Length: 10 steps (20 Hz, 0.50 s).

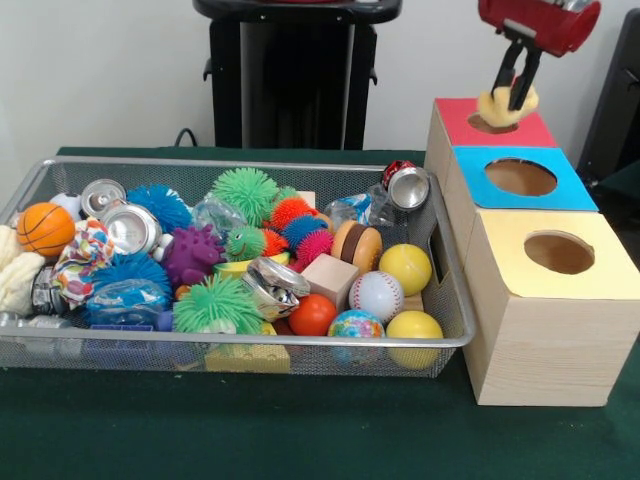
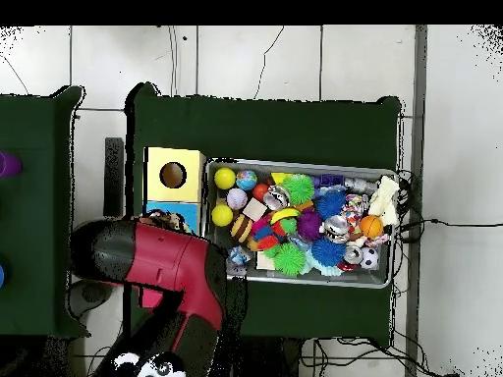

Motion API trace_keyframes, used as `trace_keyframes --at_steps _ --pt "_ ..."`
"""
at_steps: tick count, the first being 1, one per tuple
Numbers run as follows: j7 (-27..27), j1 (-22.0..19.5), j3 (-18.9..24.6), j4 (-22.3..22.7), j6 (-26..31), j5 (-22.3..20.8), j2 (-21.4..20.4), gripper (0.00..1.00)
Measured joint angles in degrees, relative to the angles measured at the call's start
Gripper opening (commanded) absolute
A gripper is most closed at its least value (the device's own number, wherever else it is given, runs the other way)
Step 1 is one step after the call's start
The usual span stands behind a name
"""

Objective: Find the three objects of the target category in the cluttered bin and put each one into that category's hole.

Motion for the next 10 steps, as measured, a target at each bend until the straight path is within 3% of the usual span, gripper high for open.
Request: trace_keyframes --at_steps 10 --pt "0.00 1.09 0.01 5.64 -2.62 0.35 -1.07 0.00"
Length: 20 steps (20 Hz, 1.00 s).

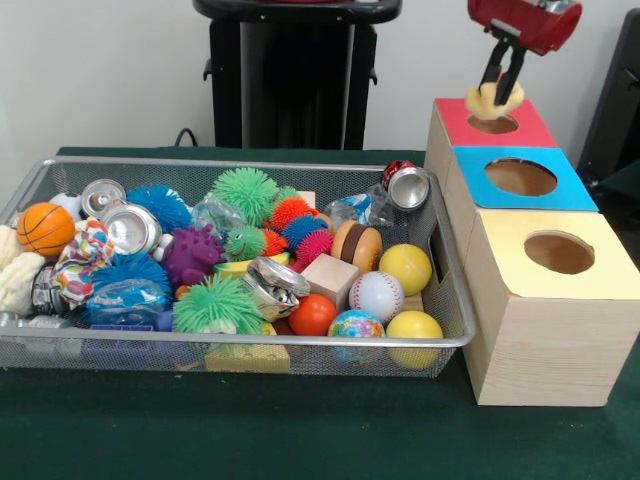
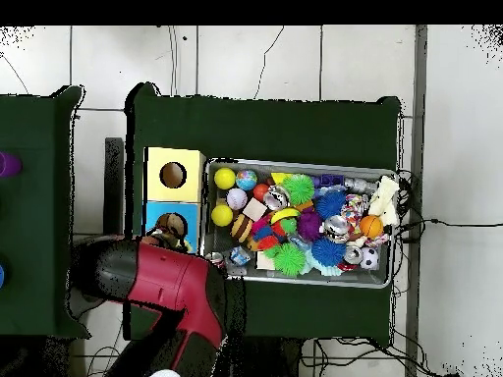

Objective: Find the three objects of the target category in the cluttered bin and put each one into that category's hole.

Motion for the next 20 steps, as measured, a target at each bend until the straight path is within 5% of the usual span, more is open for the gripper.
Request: trace_keyframes --at_steps 12,20 --pt "0.00 -1.06 0.30 7.45 -9.15 0.35 -1.08 0.00" --pt "0.00 1.47 0.36 9.56 -9.90 0.79 -1.08 0.00"
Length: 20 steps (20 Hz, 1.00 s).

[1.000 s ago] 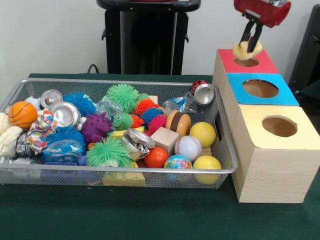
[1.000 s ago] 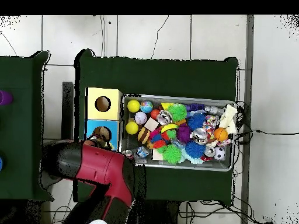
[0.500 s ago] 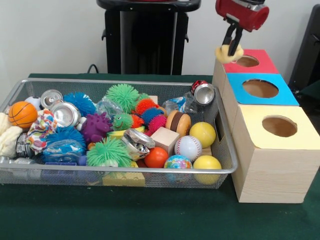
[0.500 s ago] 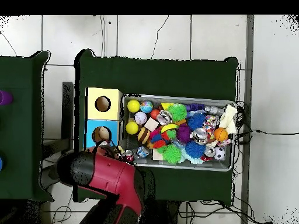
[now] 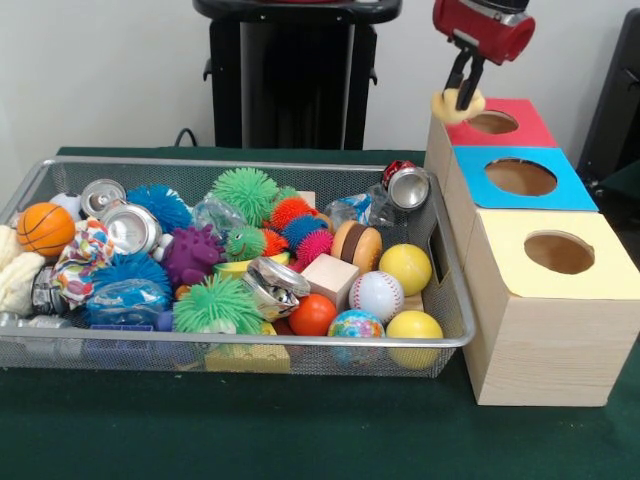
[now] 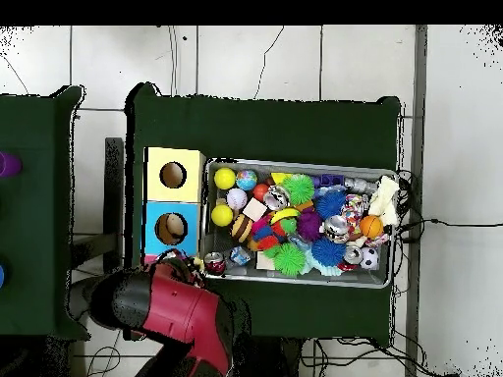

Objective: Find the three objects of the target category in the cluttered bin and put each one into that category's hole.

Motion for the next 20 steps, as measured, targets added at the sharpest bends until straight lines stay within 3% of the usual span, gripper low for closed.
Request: trace_keyframes --at_steps 7,13,20 --pt "0.01 3.87 0.02 1.98 -0.07 2.15 -0.01 0.00" --pt "0.01 4.50 0.69 3.35 -2.19 4.13 -0.02 0.00" --pt "0.01 4.40 2.36 6.16 -8.64 6.11 0.37 0.00"
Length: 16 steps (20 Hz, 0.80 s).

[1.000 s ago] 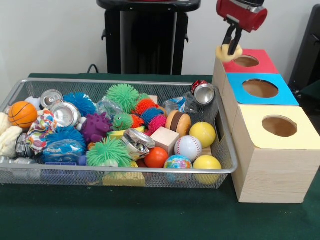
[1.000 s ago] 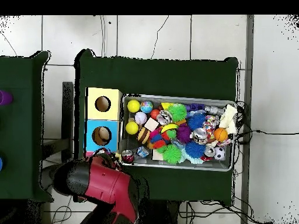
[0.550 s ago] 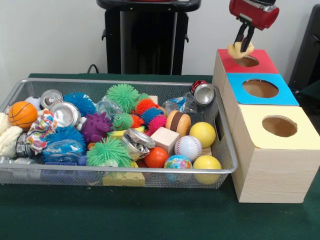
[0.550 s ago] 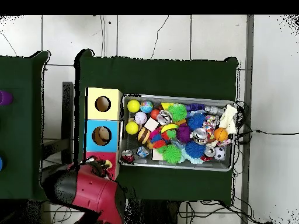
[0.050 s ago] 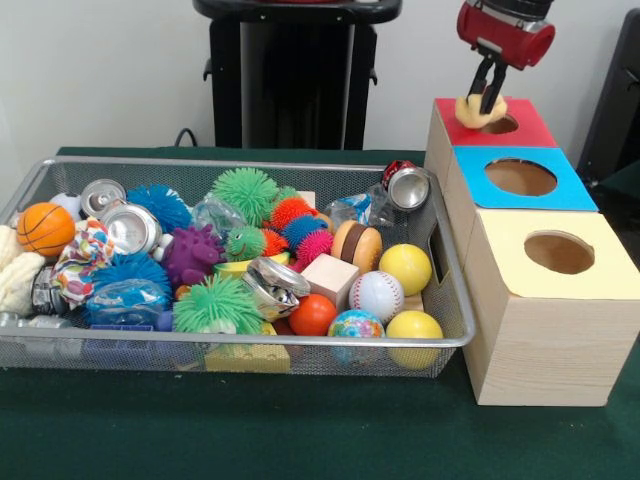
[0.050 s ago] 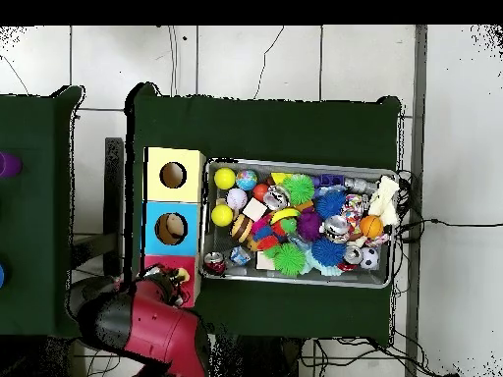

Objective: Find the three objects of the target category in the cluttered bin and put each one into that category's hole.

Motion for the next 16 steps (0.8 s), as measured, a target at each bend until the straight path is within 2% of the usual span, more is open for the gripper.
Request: trace_keyframes --at_steps 3,16 --pt "0.00 0.01 0.47 0.62 -2.10 0.67 0.41 0.00" --pt "0.00 2.17 0.28 0.70 -3.74 3.85 1.40 0.00"
